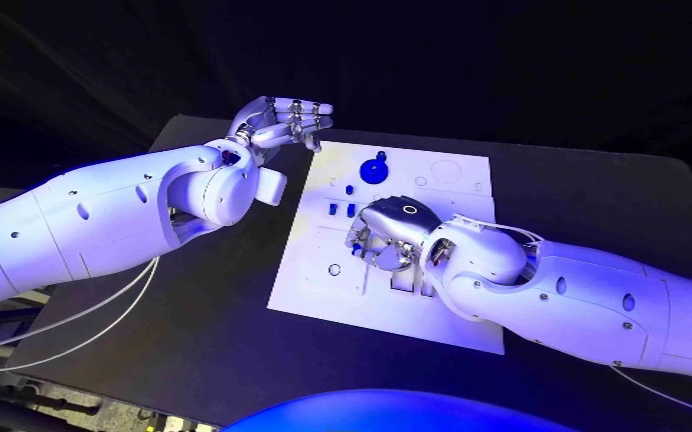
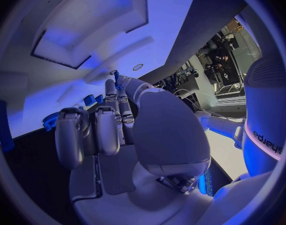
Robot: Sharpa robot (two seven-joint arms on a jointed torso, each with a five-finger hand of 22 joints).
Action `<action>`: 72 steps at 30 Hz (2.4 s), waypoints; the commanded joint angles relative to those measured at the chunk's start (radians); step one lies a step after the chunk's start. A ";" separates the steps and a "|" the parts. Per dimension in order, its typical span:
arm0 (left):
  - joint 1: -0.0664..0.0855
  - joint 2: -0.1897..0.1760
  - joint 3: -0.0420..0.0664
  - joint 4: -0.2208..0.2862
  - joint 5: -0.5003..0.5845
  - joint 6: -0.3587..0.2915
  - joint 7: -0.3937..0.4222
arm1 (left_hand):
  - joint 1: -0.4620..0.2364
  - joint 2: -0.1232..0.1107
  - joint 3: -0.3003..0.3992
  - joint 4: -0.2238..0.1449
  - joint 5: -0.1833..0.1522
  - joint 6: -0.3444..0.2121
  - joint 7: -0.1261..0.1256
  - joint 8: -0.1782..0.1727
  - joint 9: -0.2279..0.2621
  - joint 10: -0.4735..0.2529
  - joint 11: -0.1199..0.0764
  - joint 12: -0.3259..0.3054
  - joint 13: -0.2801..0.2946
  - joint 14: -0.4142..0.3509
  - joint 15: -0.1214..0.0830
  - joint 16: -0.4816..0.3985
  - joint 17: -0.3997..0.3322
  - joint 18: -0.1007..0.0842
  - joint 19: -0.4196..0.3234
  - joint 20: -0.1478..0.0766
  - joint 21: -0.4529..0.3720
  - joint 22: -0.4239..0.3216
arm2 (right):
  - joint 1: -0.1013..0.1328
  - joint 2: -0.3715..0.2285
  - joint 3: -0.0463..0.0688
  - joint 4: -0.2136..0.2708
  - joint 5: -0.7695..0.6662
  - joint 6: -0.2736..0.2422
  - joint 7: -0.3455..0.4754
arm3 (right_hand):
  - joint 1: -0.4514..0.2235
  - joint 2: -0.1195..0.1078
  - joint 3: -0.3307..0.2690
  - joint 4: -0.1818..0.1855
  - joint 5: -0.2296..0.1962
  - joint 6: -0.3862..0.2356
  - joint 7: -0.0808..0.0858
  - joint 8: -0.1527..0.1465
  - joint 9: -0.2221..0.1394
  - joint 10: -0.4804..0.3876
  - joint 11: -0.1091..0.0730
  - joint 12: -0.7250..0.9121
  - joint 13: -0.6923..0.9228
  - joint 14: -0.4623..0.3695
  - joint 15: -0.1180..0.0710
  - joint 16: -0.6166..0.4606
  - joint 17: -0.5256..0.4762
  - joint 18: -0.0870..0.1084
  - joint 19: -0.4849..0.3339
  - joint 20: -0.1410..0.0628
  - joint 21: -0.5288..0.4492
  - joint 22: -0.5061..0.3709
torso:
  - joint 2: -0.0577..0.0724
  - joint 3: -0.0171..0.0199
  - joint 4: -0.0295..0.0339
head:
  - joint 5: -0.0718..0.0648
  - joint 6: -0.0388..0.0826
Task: Assemble the parts on the task board
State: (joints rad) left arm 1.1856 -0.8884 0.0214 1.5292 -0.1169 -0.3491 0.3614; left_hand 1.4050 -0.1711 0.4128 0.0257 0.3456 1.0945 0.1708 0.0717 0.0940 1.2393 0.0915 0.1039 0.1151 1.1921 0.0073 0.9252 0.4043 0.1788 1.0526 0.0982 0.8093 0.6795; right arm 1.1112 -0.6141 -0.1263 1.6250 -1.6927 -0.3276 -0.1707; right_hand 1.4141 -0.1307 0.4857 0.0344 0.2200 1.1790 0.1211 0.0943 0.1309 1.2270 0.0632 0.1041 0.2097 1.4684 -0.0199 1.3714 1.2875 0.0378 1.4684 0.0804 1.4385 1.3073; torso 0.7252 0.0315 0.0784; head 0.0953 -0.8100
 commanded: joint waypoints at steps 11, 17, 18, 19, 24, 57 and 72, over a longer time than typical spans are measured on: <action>0.001 0.002 0.000 0.002 0.005 0.028 -0.001 | -0.002 0.010 0.002 -0.006 0.003 -0.007 0.000 -0.003 -0.001 -0.007 0.001 -0.006 -0.001 0.002 0.003 -0.007 -0.002 0.005 0.005 0.000 -0.004 -0.001 | -0.005 0.004 -0.003 0.000 -0.085 0.046 -0.034 | -0.002 0.007 0.000 -0.008 0.007 0.005 0.004 0.005 0.001 0.003 -0.006 -0.005 0.000 0.053 -0.005 0.002 -0.002 -0.009 0.056 -0.005 0.005 0.178 | 0.000 0.0004 -0.0001 | 0.003 -0.004; 0.001 0.002 0.000 0.000 0.005 0.029 -0.004 | -0.002 0.010 0.003 -0.006 0.003 -0.008 0.000 -0.003 -0.001 -0.007 0.001 -0.006 -0.001 0.001 0.004 -0.008 -0.002 0.005 0.005 0.000 -0.004 -0.002 | -0.006 -0.003 -0.003 0.008 -0.094 0.021 -0.035 | -0.002 0.007 0.000 -0.008 0.007 0.005 0.004 0.005 0.001 0.004 -0.006 -0.005 0.000 0.053 -0.005 0.002 -0.002 -0.009 0.056 -0.005 0.005 0.178 | 0.000 0.0001 -0.0007 | 0.002 -0.004; 0.001 0.002 0.000 -0.001 0.005 0.030 -0.004 | -0.002 0.010 0.003 -0.006 0.003 -0.008 0.000 -0.003 -0.001 -0.007 0.001 -0.006 -0.001 0.001 0.004 -0.008 -0.002 0.005 0.005 0.000 -0.004 -0.002 | -0.006 -0.004 -0.003 0.010 -0.094 0.016 -0.034 | -0.002 0.007 0.000 -0.008 0.007 0.005 0.004 0.005 0.001 0.004 -0.006 -0.005 0.000 0.053 -0.005 0.002 -0.001 -0.009 0.056 -0.005 0.005 0.179 | 0.000 0.0004 -0.0010 | 0.003 -0.004; 0.001 0.002 0.000 -0.001 0.005 0.030 -0.004 | -0.002 0.010 0.003 -0.006 0.003 -0.008 0.000 -0.003 -0.001 -0.007 0.001 -0.006 -0.001 0.001 0.004 -0.008 -0.002 0.005 0.005 0.000 -0.004 -0.002 | -0.006 -0.005 -0.003 0.011 -0.095 0.012 -0.034 | -0.003 0.008 0.000 -0.008 0.008 0.005 0.003 0.005 0.002 0.004 -0.007 -0.005 0.000 0.053 -0.005 0.003 0.000 -0.009 0.057 -0.005 0.006 0.179 | 0.000 0.0006 -0.0014 | 0.003 -0.004; 0.001 0.003 0.000 -0.002 0.005 0.036 -0.013 | -0.002 0.011 0.003 -0.006 0.003 -0.009 0.000 -0.003 -0.001 -0.007 0.002 -0.006 -0.001 0.001 0.004 -0.008 -0.003 0.005 0.005 0.001 -0.004 -0.002 | -0.006 -0.009 -0.003 0.016 -0.099 -0.001 -0.038 | -0.003 0.008 0.000 -0.009 0.008 0.006 0.003 0.005 0.002 0.006 -0.007 -0.005 0.000 0.053 -0.005 0.005 0.001 -0.010 0.057 -0.005 0.008 0.180 | 0.000 0.0007 -0.0013 | 0.002 -0.002; 0.001 0.003 0.000 0.000 0.005 0.048 -0.032 | -0.003 0.011 0.003 -0.008 0.002 -0.013 0.002 -0.003 -0.002 -0.011 0.003 -0.007 -0.002 0.000 0.005 -0.010 -0.004 0.005 0.004 0.002 -0.006 -0.002 | -0.006 0.002 -0.003 0.007 -0.086 0.038 -0.056 | -0.100 -0.042 -0.063 0.025 0.008 -0.059 0.020 -0.033 -0.007 -0.093 0.022 -0.044 -0.031 0.045 0.019 -0.012 -0.029 0.002 0.036 0.015 -0.046 0.150 | -0.001 -0.0006 -0.0002 | -0.005 0.001; 0.001 0.002 -0.002 -0.005 0.005 0.059 -0.040 | -0.005 0.012 0.004 -0.010 0.000 -0.017 0.004 -0.004 -0.002 -0.014 0.005 -0.009 -0.003 -0.002 0.006 -0.012 -0.006 0.005 0.002 0.003 -0.008 -0.003 | 0.009 -0.111 0.009 0.114 -0.073 -0.088 -0.059 | -0.109 -0.060 -0.144 0.035 -0.009 -0.126 -0.005 -0.030 -0.025 -0.169 0.027 -0.013 -0.041 0.027 0.023 -0.056 -0.093 0.025 -0.004 0.023 -0.156 0.083 | 0.000 -0.0002 -0.0007 | -0.023 0.015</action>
State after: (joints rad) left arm 1.1858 -0.8877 0.0191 1.5232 -0.1158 -0.3133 0.3212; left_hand 1.4009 -0.1670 0.4156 0.0230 0.3456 1.0838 0.1743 0.0717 0.0925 1.2321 0.0985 0.1005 0.1137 1.1920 0.0074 0.9175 0.4002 0.1787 1.0526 0.0982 0.8052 0.6781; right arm 1.1158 -0.7144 -0.1196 1.7286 -1.7736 -0.3652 -0.2230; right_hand 1.3079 -0.1844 0.3463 0.0692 0.2148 1.0571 0.1145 0.0654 0.1066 1.0645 0.0910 0.0863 0.1679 1.4647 -0.0018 1.3193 1.1960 0.0537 1.4648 0.0985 1.2872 1.3073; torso 0.7240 0.0317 0.0775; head 0.0781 -0.7980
